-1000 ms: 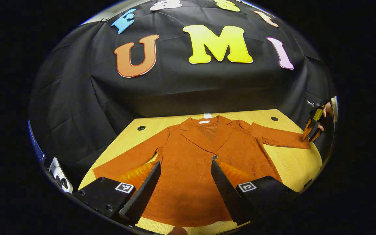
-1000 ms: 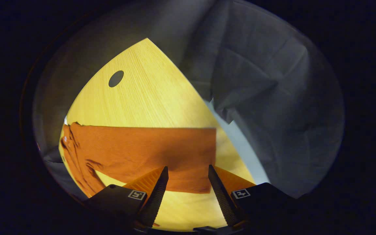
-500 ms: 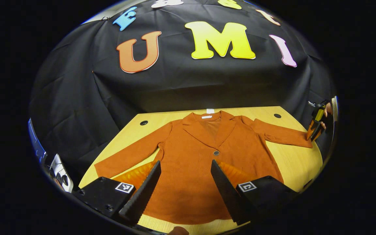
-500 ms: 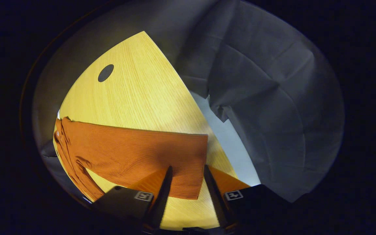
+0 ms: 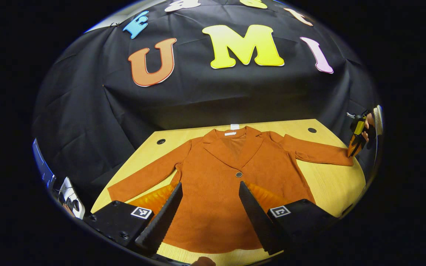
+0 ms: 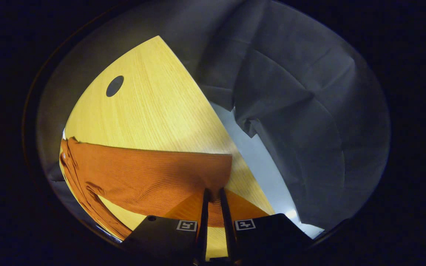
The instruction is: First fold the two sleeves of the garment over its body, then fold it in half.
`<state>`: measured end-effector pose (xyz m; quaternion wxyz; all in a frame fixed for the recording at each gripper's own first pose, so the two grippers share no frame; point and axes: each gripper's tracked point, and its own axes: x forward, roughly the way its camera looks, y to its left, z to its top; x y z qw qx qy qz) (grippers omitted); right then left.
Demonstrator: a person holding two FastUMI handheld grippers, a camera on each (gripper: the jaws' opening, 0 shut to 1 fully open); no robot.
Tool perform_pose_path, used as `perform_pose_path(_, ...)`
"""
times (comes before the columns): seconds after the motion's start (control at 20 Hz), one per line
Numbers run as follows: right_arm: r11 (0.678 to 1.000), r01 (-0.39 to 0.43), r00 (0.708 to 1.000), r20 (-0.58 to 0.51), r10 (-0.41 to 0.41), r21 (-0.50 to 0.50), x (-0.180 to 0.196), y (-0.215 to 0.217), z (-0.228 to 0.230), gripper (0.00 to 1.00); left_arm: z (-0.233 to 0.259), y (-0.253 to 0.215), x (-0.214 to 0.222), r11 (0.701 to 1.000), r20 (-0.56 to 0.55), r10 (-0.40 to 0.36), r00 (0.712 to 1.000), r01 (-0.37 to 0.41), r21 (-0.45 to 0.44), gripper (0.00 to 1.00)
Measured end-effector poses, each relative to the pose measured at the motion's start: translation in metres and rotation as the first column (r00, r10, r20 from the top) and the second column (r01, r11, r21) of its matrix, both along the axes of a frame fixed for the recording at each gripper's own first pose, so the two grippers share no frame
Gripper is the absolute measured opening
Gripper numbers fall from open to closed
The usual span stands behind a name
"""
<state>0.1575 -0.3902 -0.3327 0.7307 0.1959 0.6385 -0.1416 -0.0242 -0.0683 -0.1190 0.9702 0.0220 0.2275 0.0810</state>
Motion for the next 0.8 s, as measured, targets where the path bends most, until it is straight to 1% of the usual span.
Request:
perform_pose_path(0.05,1.000,0.021,1.000,-0.006,-0.021,0.005,0.002,0.000,-0.004,0.04,0.002,-0.003,0.000,1.000,0.008,-0.004,1.000,0.004,0.000,0.99)
perform_pose_path(0.15,1.000,-0.004,1.000,0.010,0.004,0.018,0.000,0.002,-0.001,0.02,0.004,-0.014,0.000,0.999,0.025,-0.041,0.999,0.041,-0.007,0.99)
perform_pose_path(0.2,0.999,-0.003,1.000,0.020,0.002,0.044,0.000,0.010,0.001,0.05,0.003,-0.016,0.002,0.998,0.027,-0.062,0.998,0.062,-0.008,0.99)
perform_pose_path(0.25,0.998,0.005,0.999,0.034,-0.007,0.058,0.001,0.015,0.008,0.01,0.002,-0.016,0.005,0.997,0.023,-0.077,0.997,0.077,-0.011,0.99)
perform_pose_path(0.3,0.998,0.003,0.999,0.054,-0.006,0.061,0.004,0.019,0.014,0.01,0.001,-0.015,0.007,0.996,0.023,-0.089,0.996,0.090,-0.014,0.99)
perform_pose_path(0.35,0.999,-0.007,0.998,0.056,0.005,0.037,-0.001,0.015,0.021,0.01,0.003,-0.014,0.009,0.994,0.030,-0.107,0.994,0.108,-0.025,0.99)
perform_pose_path(0.5,1.000,-0.002,0.995,0.103,0.002,0.000,-0.002,0.024,0.051,0.01,-0.003,-0.008,0.014,0.986,0.032,-0.158,0.987,0.159,-0.058,0.99)
perform_pose_path(0.65,1.000,-0.011,0.989,0.150,0.013,-0.014,-0.005,0.045,0.082,0.01,-0.009,0.004,0.017,0.976,0.034,-0.210,0.977,0.212,-0.046,0.99)
perform_pose_path(0.7,0.999,-0.021,0.988,0.153,0.025,-0.026,-0.007,0.054,0.092,0.01,-0.015,-0.002,0.018,0.963,0.029,-0.261,0.965,0.263,-0.067,0.99)
perform_pose_path(0.8,0.999,-0.040,0.983,0.180,0.045,-0.036,-0.003,0.081,0.112,0.01,-0.029,-0.019,0.006,0.908,-0.007,-0.402,0.915,0.398,-0.132,0.99)
